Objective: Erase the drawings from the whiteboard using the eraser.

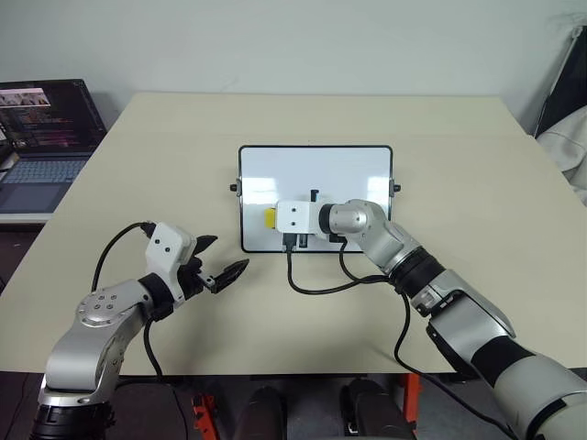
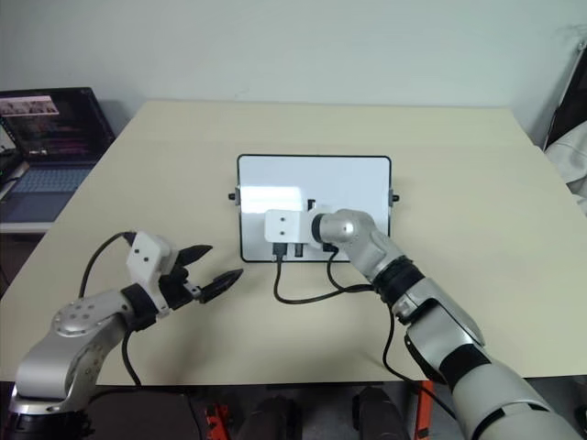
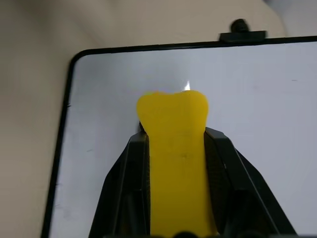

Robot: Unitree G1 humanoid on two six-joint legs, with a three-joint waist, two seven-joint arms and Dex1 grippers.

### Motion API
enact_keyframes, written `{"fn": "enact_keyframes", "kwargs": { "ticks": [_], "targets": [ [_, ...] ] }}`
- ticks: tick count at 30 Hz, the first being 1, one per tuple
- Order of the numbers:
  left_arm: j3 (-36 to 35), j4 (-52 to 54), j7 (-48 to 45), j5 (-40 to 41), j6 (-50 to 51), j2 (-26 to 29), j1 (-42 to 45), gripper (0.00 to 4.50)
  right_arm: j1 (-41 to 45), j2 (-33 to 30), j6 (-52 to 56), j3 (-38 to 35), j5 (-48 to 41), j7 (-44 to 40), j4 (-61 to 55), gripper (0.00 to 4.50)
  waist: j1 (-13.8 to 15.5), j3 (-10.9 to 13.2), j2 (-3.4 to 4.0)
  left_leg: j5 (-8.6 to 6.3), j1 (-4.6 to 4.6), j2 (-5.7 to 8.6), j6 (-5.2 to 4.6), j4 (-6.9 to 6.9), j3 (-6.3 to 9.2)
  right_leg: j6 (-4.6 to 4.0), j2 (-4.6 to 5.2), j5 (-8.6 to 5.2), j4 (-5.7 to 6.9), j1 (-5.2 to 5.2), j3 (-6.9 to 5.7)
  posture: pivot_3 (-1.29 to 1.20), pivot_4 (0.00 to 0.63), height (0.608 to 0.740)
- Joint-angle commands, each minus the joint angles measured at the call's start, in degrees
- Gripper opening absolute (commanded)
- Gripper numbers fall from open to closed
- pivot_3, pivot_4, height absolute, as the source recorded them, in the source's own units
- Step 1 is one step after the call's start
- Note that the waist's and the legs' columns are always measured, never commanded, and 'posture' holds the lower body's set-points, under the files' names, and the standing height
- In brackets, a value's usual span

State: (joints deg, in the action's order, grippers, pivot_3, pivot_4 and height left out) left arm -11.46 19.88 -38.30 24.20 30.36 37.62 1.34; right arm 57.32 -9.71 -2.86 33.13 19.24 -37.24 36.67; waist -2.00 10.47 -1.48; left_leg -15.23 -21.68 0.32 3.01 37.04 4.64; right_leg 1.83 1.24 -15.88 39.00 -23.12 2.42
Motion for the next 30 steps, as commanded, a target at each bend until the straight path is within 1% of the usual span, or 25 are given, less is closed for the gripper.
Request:
{"fn": "enact_keyframes", "kwargs": {
  "ticks": [1,3,6,8,10,12,13,15,18,20,21,25,26,30],
  "targets": [
    [-0.2,0.3,-0.5,-0.4,-1.7,0.2,0.1,4.50,2.0,0.2,-0.5,-2.4,2.9,7.7,6.0,1.12,0.0,0.0,0.00,0.10,0.03,0.00,-0.02,0.00,0.03,-0.06,-0.04,0.04,0.01,0.03,-0.02,0.00,0.150,0.740],
    [0.0,0.1,-0.7,-0.5,-2.0,0.1,0.1,4.50,3.0,0.5,-0.8,-3.5,2.7,9.9,7.6,1.12,0.0,0.0,0.01,0.26,0.04,-0.01,-0.06,-0.01,0.00,-0.16,-0.08,0.13,0.02,0.03,-0.03,0.00,0.150,0.740],
    [0.2,0.0,-0.9,-0.6,-2.4,-0.1,-0.1,4.50,2.7,-0.1,-1.3,-2.8,2.5,8.0,8.2,1.11,0.2,0.0,0.01,0.58,0.03,0.00,-0.13,-0.02,-0.01,-0.24,-0.12,0.36,0.02,0.04,-0.12,0.00,0.150,0.740],
    [0.3,-0.1,-1.0,-0.7,-2.5,-0.3,-0.1,4.50,1.3,-0.9,-0.8,-1.5,2.6,4.3,7.2,1.11,0.2,0.0,0.01,0.70,0.03,0.03,-0.17,-0.02,0.00,-0.21,-0.14,0.42,0.02,0.10,-0.16,0.00,0.150,0.740],
    [0.5,-0.1,-1.1,-0.8,-2.6,-0.5,-0.1,4.50,-0.8,-2.1,-0.4,0.2,2.6,-1.2,5.0,1.11,0.2,0.0,0.00,0.76,0.03,0.07,-0.17,-0.02,0.00,-0.17,-0.16,0.45,0.00,0.14,-0.17,0.00,0.150,0.740],
    [0.6,-0.1,-1.2,-0.8,-2.7,-0.6,-0.1,4.50,-2.1,-3.2,-0.4,1.2,3.0,-4.1,3.2,1.11,0.2,0.0,0.00,0.76,0.12,0.08,-0.17,-0.04,0.00,-0.16,-0.16,0.44,-0.04,0.27,-0.19,0.00,0.150,0.740],
    [0.6,-0.1,-1.3,-0.8,-2.7,-0.6,-0.2,4.50,-2.5,-3.5,-0.5,1.2,3.4,-4.2,2.7,1.11,0.1,0.0,0.00,0.75,0.22,0.08,-0.17,-0.07,0.00,-0.16,-0.16,0.44,-0.06,0.35,-0.15,0.00,0.150,0.740],
    [0.7,-0.1,-1.4,-0.7,-2.8,-0.5,-0.2,4.50,-1.3,-2.8,-0.9,-0.5,4.0,0.5,3.8,1.11,0.0,0.0,0.01,0.75,0.36,0.04,-0.17,-0.13,0.02,-0.16,-0.14,0.44,-0.06,0.47,-0.12,0.00,0.150,0.740],
    [0.9,-0.2,-1.5,-0.6,-2.9,-0.5,-0.3,4.50,2.1,-0.9,-1.1,-4.6,3.7,10.7,6.7,1.11,0.0,0.0,0.05,0.75,0.65,-0.01,-0.17,-0.16,0.00,-0.19,-0.13,0.41,-0.06,0.72,-0.11,0.00,0.150,0.740],
    [1.1,-0.1,-1.6,-0.6,-2.9,-0.5,-0.2,4.50,3.6,-0.5,-1.3,-6.1,3.2,13.7,8.1,1.11,0.1,0.1,0.10,0.76,0.78,-0.02,-0.17,-0.14,0.00,-0.20,-0.13,0.38,-0.04,0.83,-0.11,0.00,0.150,0.740],
    [1.1,-0.2,-1.6,-0.6,-2.9,-0.5,-0.2,4.50,3.8,-0.6,-1.4,-5.9,3.2,13.5,8.7,1.11,0.1,0.1,0.10,0.80,0.77,-0.02,-0.19,-0.13,0.01,-0.34,-0.13,0.27,-0.04,0.83,-0.11,0.00,0.150,0.740],
    [1.3,-0.3,-1.6,-0.6,-2.9,-0.6,0.1,4.50,1.8,-1.6,-1.7,-3.5,4.4,8.3,8.7,1.11,0.0,0.1,0.07,0.82,0.78,0.00,-0.21,-0.14,0.00,-0.35,-0.13,0.27,-0.09,0.87,-0.10,0.00,0.150,0.740],
    [1.3,-0.3,-1.7,-0.6,-2.9,-0.6,0.1,4.50,1.2,-1.9,-1.8,-2.9,4.7,7.0,8.3,1.11,0.0,0.1,0.06,0.81,0.78,0.00,-0.20,-0.18,-0.01,-0.23,-0.13,0.37,-0.09,0.85,-0.09,0.00,0.150,0.740],
    [1.7,-0.6,-1.7,-0.6,-3.0,-0.7,0.5,4.50,-1.8,-3.1,-2.3,0.2,6.1,0.3,4.2,1.11,0.0,0.0,0.06,0.77,0.78,-0.01,-0.17,-0.27,0.02,-0.26,-0.11,0.38,-0.12,0.85,-0.09,0.00,0.150,0.740]
  ]
}}
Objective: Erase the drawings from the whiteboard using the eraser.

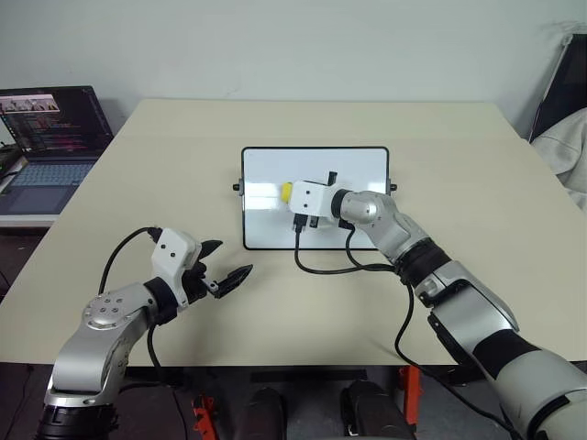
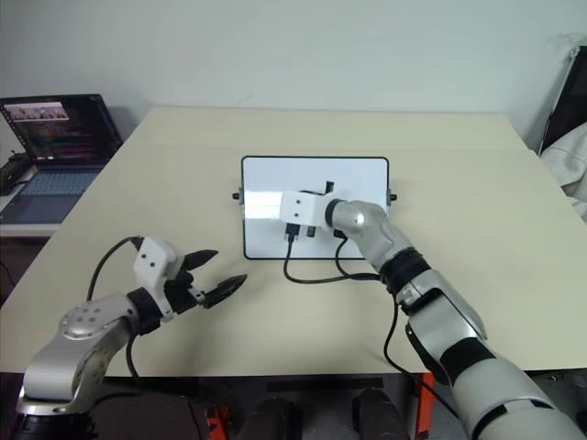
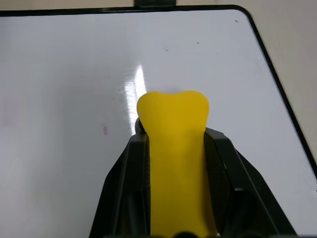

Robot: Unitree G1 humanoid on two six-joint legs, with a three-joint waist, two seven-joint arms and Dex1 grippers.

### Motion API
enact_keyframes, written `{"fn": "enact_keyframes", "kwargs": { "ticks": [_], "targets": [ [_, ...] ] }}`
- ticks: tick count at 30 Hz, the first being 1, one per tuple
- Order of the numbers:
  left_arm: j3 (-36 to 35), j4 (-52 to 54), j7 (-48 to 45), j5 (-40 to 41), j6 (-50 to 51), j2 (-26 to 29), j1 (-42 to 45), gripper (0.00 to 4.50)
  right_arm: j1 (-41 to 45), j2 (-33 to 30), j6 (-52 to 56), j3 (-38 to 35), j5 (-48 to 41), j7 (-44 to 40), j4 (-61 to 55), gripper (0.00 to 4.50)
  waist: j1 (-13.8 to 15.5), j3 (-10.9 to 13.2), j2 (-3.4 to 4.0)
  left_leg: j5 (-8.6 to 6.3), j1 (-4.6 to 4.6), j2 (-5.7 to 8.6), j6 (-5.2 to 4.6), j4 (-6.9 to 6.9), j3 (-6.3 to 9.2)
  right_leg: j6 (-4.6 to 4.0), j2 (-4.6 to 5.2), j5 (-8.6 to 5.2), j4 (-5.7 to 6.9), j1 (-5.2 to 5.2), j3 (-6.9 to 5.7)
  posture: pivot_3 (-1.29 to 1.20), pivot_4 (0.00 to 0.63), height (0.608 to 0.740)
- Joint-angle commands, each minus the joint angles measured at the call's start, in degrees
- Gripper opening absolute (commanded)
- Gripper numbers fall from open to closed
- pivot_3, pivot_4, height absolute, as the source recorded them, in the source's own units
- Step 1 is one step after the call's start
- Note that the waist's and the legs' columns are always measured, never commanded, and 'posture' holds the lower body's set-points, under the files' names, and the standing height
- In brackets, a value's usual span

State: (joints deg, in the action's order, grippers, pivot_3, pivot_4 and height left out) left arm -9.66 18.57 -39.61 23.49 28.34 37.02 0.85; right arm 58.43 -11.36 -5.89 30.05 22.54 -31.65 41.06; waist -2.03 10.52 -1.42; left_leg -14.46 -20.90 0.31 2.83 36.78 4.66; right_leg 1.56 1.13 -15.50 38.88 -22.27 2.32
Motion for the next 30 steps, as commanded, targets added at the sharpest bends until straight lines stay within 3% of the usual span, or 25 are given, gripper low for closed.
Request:
{"fn": "enact_keyframes", "kwargs": {
  "ticks": [1,4,12,16,23,27,30],
  "targets": [
    [0.1,0.6,-0.4,0.1,-1.0,-0.1,1.2,4.50,-3.5,-1.7,0.9,3.8,3.1,-6.5,-1.1,1.11,-0.1,0.0,0.00,0.00,0.01,0.00,0.00,-0.01,0.01,0.00,0.01,0.00,-0.01,0.00,0.00,0.00,0.150,0.740],
    [0.3,0.3,-0.6,0.2,-1.0,0.0,1.6,4.50,-4.3,-2.4,1.9,4.2,3.9,-7.7,-3.0,1.11,-0.1,0.0,0.00,0.00,0.03,-0.01,0.00,0.00,0.03,0.07,0.01,-0.04,0.00,0.01,-0.02,0.00,0.150,0.740],
    [0.8,0.2,-0.9,0.2,-0.6,-0.1,2.6,4.50,0.2,-2.8,4.0,-1.2,4.6,1.1,-2.5,1.11,0.1,0.0,0.07,0.02,0.01,0.00,0.00,0.04,0.09,0.23,0.02,-0.14,0.01,0.01,0.00,0.00,0.150,0.740],
    [1.3,0.8,-1.1,0.3,-0.4,-0.2,3.1,4.50,-1.6,-3.1,3.9,-2.0,2.5,-1.5,-4.7,1.11,0.2,0.0,0.07,0.02,-0.02,0.02,0.00,0.03,0.10,0.17,0.03,-0.19,-0.02,0.01,0.01,0.00,0.150,0.740],
    [4.4,4.0,-1.9,0.4,0.9,0.5,6.6,4.50,-10.0,-3.9,11.3,-10.1,-1.1,-0.2,-26.0,1.11,0.2,0.1,0.08,-0.05,-0.29,0.02,0.10,-0.23,0.18,-0.02,0.06,-0.06,-0.28,-0.14,-0.02,0.00,0.150,0.740],
    [10.2,4.0,-4.4,-0.3,1.5,0.0,12.3,4.50,-17.9,-5.6,24.0,-20.6,-4.9,0.8,-46.3,1.11,0.6,0.1,0.10,-0.06,-1.50,0.08,0.16,0.01,0.32,0.05,0.06,0.01,-0.05,-1.28,-0.06,0.00,0.150,0.740],
    [15.2,2.6,-6.8,-0.7,0.9,-1.7,18.2,4.50,-25.9,-5.3,35.1,-29.4,-7.9,2.0,-60.2,1.11,0.6,0.1,0.10,-0.11,-1.78,0.05,0.24,0.06,0.47,0.09,0.10,-0.01,-0.26,-1.34,-0.18,0.00,0.150,0.740]
  ]
}}
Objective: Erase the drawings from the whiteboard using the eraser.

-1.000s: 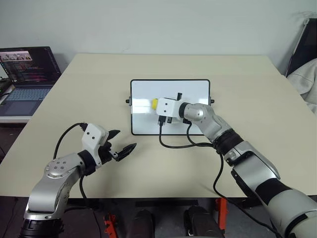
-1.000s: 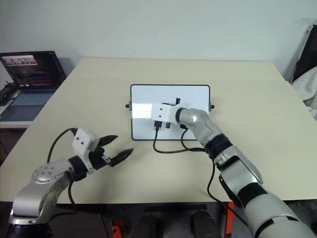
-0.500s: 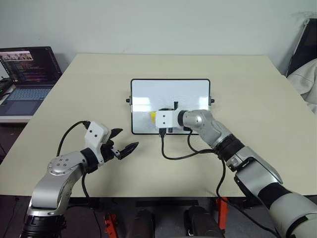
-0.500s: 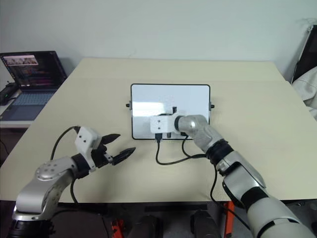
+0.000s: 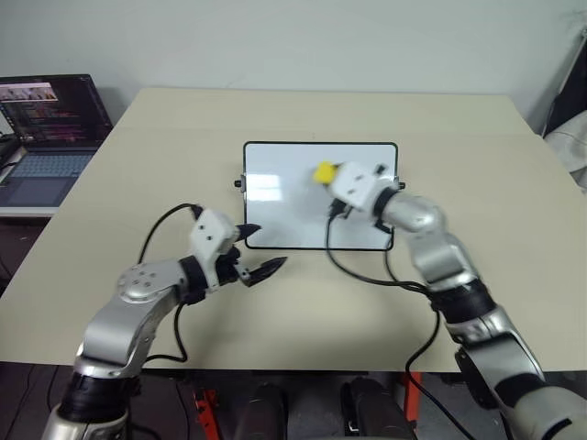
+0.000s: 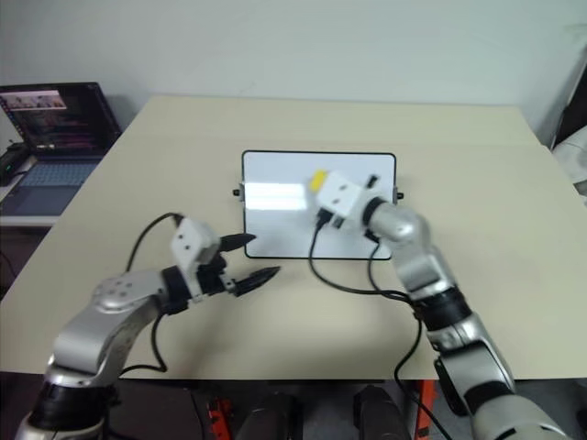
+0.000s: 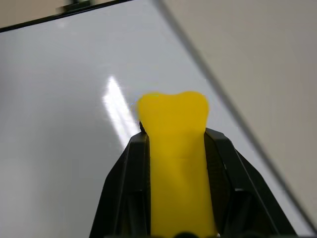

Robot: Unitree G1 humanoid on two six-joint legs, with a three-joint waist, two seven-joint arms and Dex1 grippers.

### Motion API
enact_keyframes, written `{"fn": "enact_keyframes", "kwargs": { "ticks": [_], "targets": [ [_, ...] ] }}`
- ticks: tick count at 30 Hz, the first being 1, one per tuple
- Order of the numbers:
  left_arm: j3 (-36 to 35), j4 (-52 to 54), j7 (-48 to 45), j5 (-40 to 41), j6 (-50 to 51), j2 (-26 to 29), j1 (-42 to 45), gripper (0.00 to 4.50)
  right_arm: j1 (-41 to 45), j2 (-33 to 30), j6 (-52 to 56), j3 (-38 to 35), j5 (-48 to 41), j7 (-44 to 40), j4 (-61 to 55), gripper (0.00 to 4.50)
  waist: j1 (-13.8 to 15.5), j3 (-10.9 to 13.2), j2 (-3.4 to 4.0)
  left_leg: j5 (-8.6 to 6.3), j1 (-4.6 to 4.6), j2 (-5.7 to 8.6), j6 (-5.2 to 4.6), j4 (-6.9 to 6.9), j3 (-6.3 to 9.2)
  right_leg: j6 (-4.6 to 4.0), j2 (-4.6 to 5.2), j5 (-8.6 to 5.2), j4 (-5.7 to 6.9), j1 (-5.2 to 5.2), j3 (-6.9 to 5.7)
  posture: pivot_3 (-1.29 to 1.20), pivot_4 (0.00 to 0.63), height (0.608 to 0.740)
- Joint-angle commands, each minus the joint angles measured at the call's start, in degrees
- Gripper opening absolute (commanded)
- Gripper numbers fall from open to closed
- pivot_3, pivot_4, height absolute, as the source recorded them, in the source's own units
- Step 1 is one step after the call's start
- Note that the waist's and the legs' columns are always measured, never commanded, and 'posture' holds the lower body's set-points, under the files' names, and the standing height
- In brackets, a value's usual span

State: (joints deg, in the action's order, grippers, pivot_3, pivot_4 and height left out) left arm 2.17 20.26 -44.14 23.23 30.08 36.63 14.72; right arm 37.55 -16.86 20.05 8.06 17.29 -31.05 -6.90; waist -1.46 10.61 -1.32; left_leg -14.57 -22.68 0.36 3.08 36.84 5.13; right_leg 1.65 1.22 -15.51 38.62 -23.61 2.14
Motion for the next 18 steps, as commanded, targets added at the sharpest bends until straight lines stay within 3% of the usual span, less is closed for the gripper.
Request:
{"fn": "enact_keyframes", "kwargs": {
  "ticks": [1,5,9,18],
  "targets": [
    [4.6,0.2,-3.0,-0.7,-1.2,-1.9,6.1,4.50,-7.1,0.1,12.1,-9.3,-2.9,2.0,-15.5,1.11,0.2,0.0,0.00,-0.01,-0.04,0.02,0.01,-0.01,-0.01,0.01,-0.01,-0.01,-0.05,0.00,-0.01,0.00,0.150,0.740],
    [10.4,-6.2,-7.8,-2.1,-4.0,-6.1,14.6,4.50,-16.3,0.8,26.5,-17.7,-2.6,5.6,-25.6,1.11,-0.1,0.0,0.00,-0.02,-0.07,0.11,0.00,0.01,-0.18,0.07,-0.08,-0.04,-0.06,0.01,-0.02,0.00,0.150,0.740],
    [14.2,-14.8,-12.9,-3.8,-8.4,-10.7,22.2,4.50,-23.2,2.0,30.8,-20.5,-4.9,7.5,-27.7,1.11,-0.5,0.0,0.01,-0.01,0.06,0.12,-0.01,0.05,-0.37,0.08,-0.20,-0.05,0.04,0.03,-0.02,0.00,0.150,0.740],
    [18.3,-29.5,-22.8,-7.8,-17.2,-16.7,31.7,4.50,-21.3,6.4,30.7,-24.6,-12.0,13.6,-16.3,1.11,-1.5,0.0,0.02,-0.01,0.49,0.13,-0.03,0.05,-0.66,0.09,-0.44,-0.05,0.27,0.18,0.21,0.00,0.150,0.740]
  ]
}}
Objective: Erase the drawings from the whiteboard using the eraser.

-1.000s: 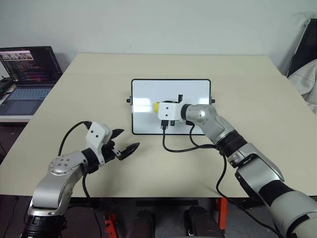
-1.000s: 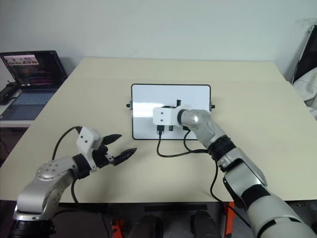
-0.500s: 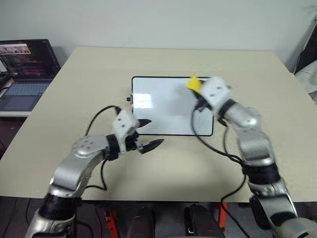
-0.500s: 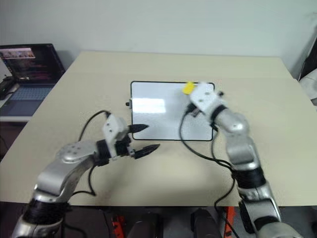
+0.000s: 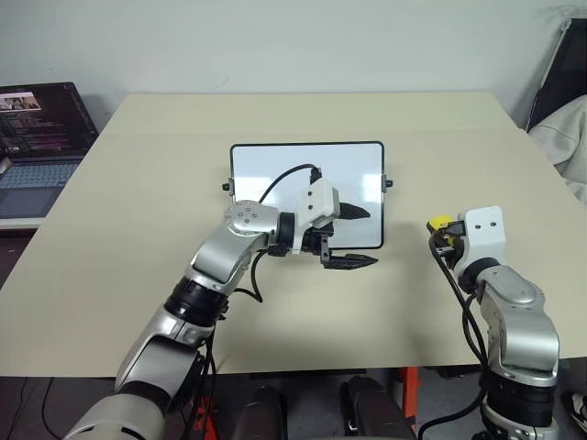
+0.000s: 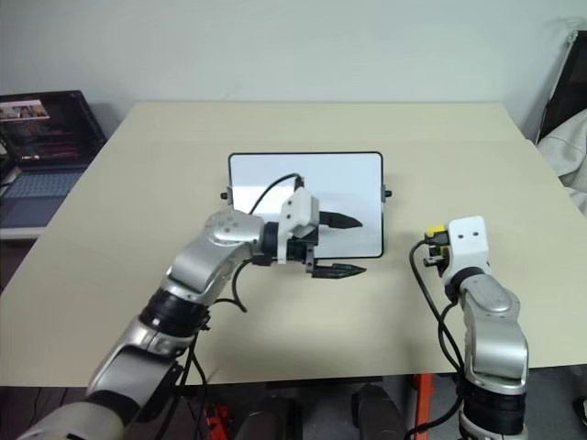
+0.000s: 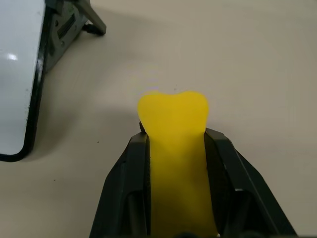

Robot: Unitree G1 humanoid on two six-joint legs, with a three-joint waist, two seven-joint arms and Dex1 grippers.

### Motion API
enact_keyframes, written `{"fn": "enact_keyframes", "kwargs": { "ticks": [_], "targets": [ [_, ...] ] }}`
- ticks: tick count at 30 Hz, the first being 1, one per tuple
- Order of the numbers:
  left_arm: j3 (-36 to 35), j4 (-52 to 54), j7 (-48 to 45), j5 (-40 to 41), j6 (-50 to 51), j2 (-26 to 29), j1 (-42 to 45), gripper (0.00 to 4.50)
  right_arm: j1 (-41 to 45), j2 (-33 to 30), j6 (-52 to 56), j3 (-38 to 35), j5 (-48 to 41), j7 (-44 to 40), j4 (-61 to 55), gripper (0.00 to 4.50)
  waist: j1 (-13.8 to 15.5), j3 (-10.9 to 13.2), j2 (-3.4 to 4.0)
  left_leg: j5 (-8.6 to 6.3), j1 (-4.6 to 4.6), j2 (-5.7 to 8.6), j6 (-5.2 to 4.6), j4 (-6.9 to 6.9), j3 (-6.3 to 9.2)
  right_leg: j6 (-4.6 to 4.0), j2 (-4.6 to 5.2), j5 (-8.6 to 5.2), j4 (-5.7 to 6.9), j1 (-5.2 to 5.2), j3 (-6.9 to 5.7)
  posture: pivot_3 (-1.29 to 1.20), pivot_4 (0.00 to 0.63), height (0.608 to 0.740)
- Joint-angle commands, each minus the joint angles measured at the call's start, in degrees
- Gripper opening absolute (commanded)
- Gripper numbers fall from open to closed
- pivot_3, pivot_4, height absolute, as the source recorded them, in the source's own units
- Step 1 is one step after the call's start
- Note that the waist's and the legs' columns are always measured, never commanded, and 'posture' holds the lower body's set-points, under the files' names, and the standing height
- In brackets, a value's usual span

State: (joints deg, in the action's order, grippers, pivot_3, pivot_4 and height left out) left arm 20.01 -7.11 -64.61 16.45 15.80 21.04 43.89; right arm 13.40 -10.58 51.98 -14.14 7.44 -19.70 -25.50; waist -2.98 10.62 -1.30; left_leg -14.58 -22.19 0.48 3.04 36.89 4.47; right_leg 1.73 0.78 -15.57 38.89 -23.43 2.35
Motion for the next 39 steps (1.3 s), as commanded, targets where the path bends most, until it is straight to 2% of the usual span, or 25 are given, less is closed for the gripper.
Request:
{"fn": "enact_keyframes", "kwargs": {
  "ticks": [1,7,14,16,20,24,27,33,36,39],
  "targets": [
    [0.6,-3.3,-2.8,-1.4,-3.4,-1.7,3.1,4.50,3.8,0.0,-1.4,-2.9,-2.9,2.9,3.8,1.11,0.0,0.0,0.00,0.00,0.00,0.00,0.00,0.02,0.00,0.00,0.00,0.00,0.00,0.00,0.00,0.00,0.150,0.740],
    [1.3,-5.8,-5.2,-3.3,-4.9,-3.7,4.3,4.50,8.4,-1.9,-5.1,-3.5,-6.0,5.0,13.8,1.11,0.1,0.0,0.01,-0.01,-0.04,-0.01,-0.02,-0.03,0.01,0.01,0.04,0.00,-0.03,0.00,-0.02,0.00,0.150,0.740],
    [1.2,-4.2,-5.4,-4.6,-4.8,-3.7,2.8,4.50,11.9,-4.7,-9.6,-2.3,-7.6,6.1,23.9,1.11,0.1,0.0,0.01,-0.01,-0.05,-0.02,-0.02,0.00,0.01,0.01,0.09,0.00,0.00,0.00,0.01,0.00,0.150,0.740],
    [0.5,-3.2,-4.9,-4.3,-4.2,-3.2,2.3,4.50,12.6,-5.3,-10.4,-2.1,-8.1,6.3,25.3,1.83,0.1,0.0,0.01,-0.01,-0.05,-0.03,-0.02,0.00,0.02,0.01,0.09,0.00,0.01,0.00,0.00,0.00,0.150,0.740],
    [-1.5,-2.0,-3.2,-3.9,-2.9,-1.9,1.0,4.50,13.3,-6.1,-11.5,-2.4,-9.4,6.5,27.5,2.99,0.0,0.0,0.01,-0.01,-0.05,-0.04,-0.02,0.00,0.01,0.01,0.08,0.00,0.02,0.00,0.01,0.00,0.150,0.740],
    [-4.8,1.5,0.1,-2.2,0.2,-0.6,-2.9,4.50,13.8,-6.6,-11.6,-3.4,-11.1,7.1,26.2,4.48,-0.2,0.0,0.02,-0.01,-0.02,-0.07,-0.02,0.00,0.01,0.01,0.08,0.00,0.04,0.00,0.04,0.00,0.150,0.740],
    [-7.6,6.1,3.7,-1.1,3.5,0.5,-7.2,4.50,12.6,-7.4,-11.5,-3.6,-12.7,6.5,21.2,4.48,-0.1,0.0,0.02,-0.01,-0.04,-0.09,-0.02,0.01,0.04,0.01,0.13,0.00,0.05,0.00,0.02,0.00,0.150,0.740],
    [-18.0,23.0,13.6,3.0,11.1,4.5,-25.0,4.50,2.7,-5.7,-10.2,-3.4,-19.0,4.4,-0.1,4.48,-0.1,0.0,0.04,-0.03,-0.08,-0.18,-0.02,-0.06,0.27,0.09,0.31,-0.06,0.04,-0.06,0.08,0.00,0.150,0.740],
    [-24.1,29.7,25.5,2.2,12.0,0.5,-32.5,4.50,-4.9,-4.1,-16.1,-2.2,-20.9,2.7,-5.9,4.48,0.4,0.0,0.04,-0.03,-0.09,-0.14,-0.01,-0.01,0.37,0.10,0.39,-0.08,0.00,0.02,0.10,0.00,0.150,0.740],
    [-27.5,33.8,36.3,-2.0,9.3,-4.3,-38.7,4.50,-10.8,-1.7,-25.6,-0.2,-20.7,1.1,-5.7,4.48,1.2,0.0,0.03,-0.03,0.10,-0.09,-0.02,0.10,0.34,0.19,0.41,-0.11,-0.06,0.24,0.10,0.00,0.150,0.740]
  ]
}}
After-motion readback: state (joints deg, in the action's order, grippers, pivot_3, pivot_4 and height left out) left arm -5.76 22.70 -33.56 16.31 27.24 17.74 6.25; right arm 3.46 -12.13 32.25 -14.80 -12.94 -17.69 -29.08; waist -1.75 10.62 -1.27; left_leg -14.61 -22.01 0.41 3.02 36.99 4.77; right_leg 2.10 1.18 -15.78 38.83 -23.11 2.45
